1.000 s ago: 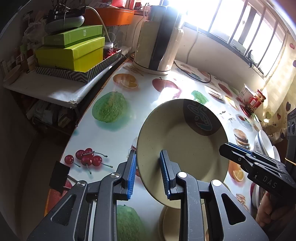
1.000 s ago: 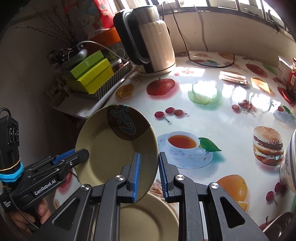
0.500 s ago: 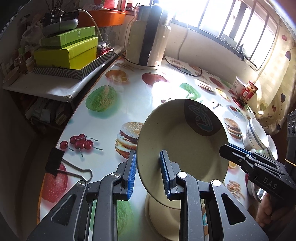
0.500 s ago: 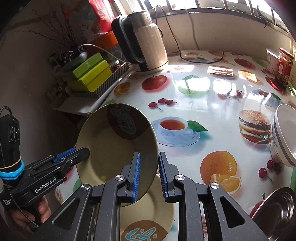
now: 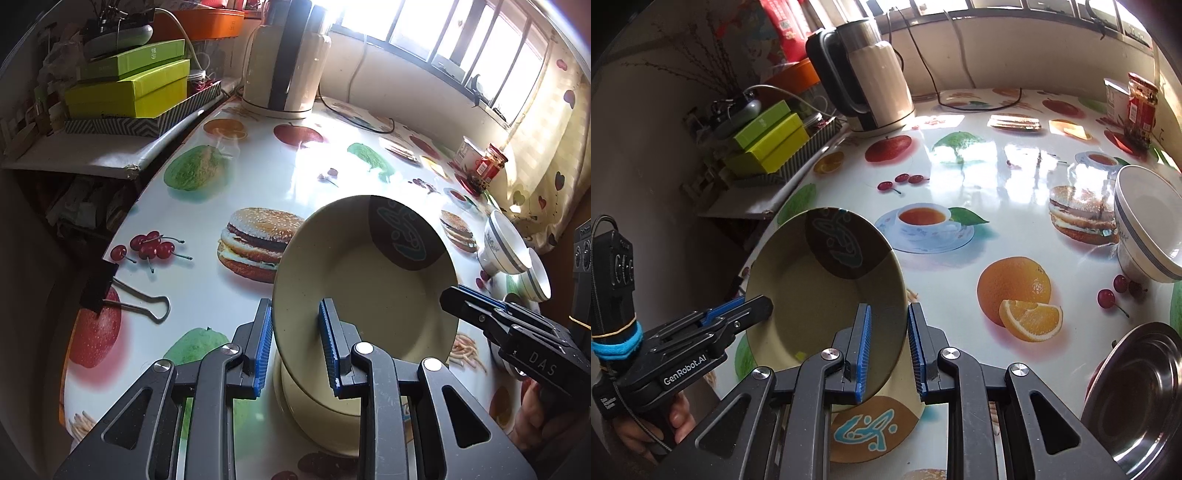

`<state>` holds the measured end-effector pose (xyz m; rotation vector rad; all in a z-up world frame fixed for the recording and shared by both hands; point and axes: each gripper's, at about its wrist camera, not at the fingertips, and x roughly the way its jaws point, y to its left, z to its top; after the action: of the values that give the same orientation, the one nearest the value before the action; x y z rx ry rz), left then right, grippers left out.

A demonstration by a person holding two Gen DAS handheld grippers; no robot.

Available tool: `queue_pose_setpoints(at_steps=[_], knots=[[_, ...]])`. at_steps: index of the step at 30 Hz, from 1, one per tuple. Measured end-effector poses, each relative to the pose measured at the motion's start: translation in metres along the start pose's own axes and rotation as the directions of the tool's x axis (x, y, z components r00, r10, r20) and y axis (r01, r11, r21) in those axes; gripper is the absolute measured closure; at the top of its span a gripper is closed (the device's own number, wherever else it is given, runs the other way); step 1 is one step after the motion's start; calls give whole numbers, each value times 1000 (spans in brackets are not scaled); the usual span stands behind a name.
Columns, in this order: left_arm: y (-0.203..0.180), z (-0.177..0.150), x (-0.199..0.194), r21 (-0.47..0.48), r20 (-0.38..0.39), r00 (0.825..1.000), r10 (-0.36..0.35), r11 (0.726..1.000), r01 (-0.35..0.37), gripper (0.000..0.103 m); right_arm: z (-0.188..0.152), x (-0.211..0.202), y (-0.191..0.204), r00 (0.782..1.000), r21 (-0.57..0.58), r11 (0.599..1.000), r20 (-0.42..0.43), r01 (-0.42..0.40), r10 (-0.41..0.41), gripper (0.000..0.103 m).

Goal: Organize plates and bowls
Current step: 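Carry the plate over the stack and lower it on top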

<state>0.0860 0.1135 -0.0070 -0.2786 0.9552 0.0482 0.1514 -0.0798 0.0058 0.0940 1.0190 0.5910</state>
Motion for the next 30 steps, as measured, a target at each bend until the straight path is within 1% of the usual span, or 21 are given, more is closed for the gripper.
queue_pose_setpoints(at_steps=[8,17,30], knots=[[-4,-11,-3,5,-4,1000,0,1000,0,77,-12,-6,-2,1000,9,1000,-5,1,-1,83],[-7,-26,1,12,-31,1000,-2,1000,3,76,-24,-8,-5,1000,21,1000,-13,12,-12,83],[-7,-36,4,11,-54,999,2,1000,-1,76,-33,-5,-8,1000,28,999,-25,17,-16,83]])
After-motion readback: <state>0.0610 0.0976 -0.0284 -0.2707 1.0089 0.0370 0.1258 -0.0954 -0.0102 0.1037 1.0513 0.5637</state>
